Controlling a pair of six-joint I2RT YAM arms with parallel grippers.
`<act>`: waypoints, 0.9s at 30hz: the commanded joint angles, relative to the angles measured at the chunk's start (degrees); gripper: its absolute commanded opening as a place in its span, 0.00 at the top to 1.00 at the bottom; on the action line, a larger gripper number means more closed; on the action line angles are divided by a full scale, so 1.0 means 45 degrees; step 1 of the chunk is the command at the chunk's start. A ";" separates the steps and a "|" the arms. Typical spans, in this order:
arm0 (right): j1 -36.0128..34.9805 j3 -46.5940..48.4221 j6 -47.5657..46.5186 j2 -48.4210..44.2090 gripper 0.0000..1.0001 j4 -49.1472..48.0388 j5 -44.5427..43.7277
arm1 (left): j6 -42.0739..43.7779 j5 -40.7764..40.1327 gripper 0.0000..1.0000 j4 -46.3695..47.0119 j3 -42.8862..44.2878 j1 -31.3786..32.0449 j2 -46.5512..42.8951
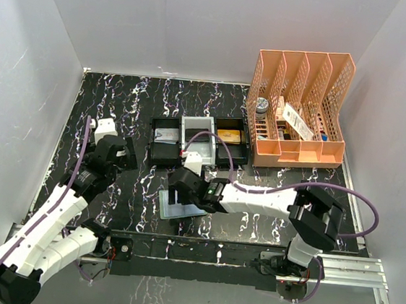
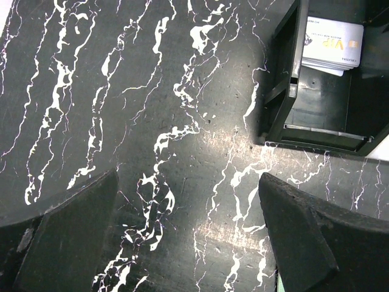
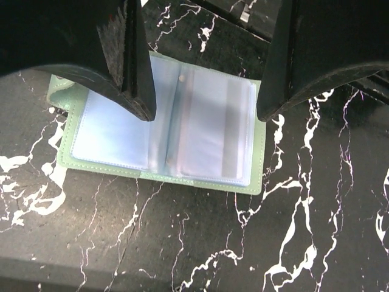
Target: Take the credit cards out of the card holder
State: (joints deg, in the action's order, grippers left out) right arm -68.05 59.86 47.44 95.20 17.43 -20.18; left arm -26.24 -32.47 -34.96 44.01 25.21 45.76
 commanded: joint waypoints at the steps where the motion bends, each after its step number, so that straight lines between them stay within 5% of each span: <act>1: -0.0215 0.1235 0.0173 0.0435 0.36 0.0802 -0.0974 | -0.0145 -0.0500 0.01 -0.0123 0.0176 -0.0075 -0.0429; 27: -0.0344 0.4336 -0.0199 0.3889 0.41 0.3151 -0.0830 | -0.0109 -0.0385 0.01 -0.0102 0.0150 -0.0075 -0.0404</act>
State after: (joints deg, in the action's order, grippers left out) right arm -69.36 76.07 47.11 111.09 29.47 -21.65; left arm -26.65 -32.84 -35.00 44.01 25.21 44.36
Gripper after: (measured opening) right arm 0.590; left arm 0.985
